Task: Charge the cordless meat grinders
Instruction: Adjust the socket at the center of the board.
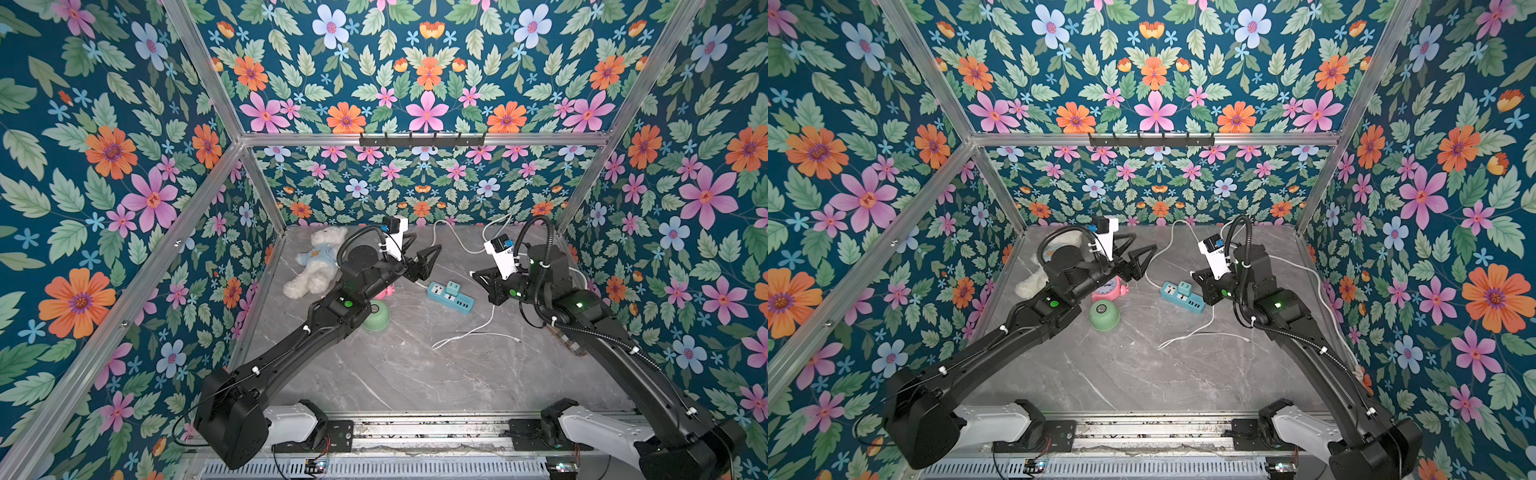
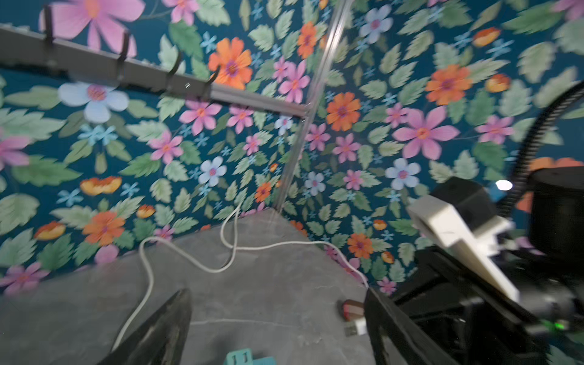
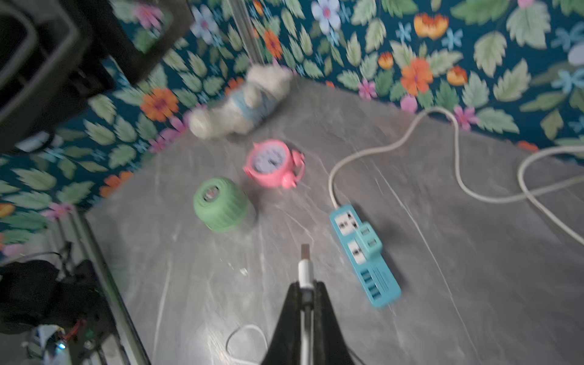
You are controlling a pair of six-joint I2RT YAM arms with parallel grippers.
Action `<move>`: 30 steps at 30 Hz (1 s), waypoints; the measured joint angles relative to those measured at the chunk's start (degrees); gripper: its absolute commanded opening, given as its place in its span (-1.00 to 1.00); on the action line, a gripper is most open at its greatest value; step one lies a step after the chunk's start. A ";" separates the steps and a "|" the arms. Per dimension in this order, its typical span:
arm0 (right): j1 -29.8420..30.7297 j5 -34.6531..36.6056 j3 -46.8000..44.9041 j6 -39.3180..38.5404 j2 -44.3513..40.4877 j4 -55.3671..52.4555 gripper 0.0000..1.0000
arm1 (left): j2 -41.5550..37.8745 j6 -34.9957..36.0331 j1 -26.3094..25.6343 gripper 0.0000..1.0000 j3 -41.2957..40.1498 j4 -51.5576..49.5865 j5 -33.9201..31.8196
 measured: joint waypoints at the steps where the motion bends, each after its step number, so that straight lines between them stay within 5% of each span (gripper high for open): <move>1: -0.09 1.68 0.94 -1.20 1.14 -3.19 -1.00 | 0.94 0.17 0.00 0.68 -1.46 -0.50 -1.38; 6: -2.69 4.44 8.44 -2.99 7.87 -13.73 -1.00 | 2.62 1.97 -1.40 0.73 -11.13 1.70 -1.75; 11: -2.75 0.52 16.65 -2.82 8.85 -14.88 -1.00 | 2.64 3.85 -5.49 0.83 -16.24 12.57 5.42; 24: -2.82 -7.21 26.67 5.11 6.27 -6.21 -1.00 | 21.99 2.25 -10.67 0.95 0.74 34.62 20.96; 27: -2.82 -8.11 27.91 7.54 5.68 -4.55 -1.00 | 25.94 2.27 -11.69 0.76 4.46 35.52 23.85; 30: -2.82 -8.24 29.55 9.11 5.40 -3.02 -1.00 | 29.29 2.64 -12.81 0.16 7.15 35.89 26.08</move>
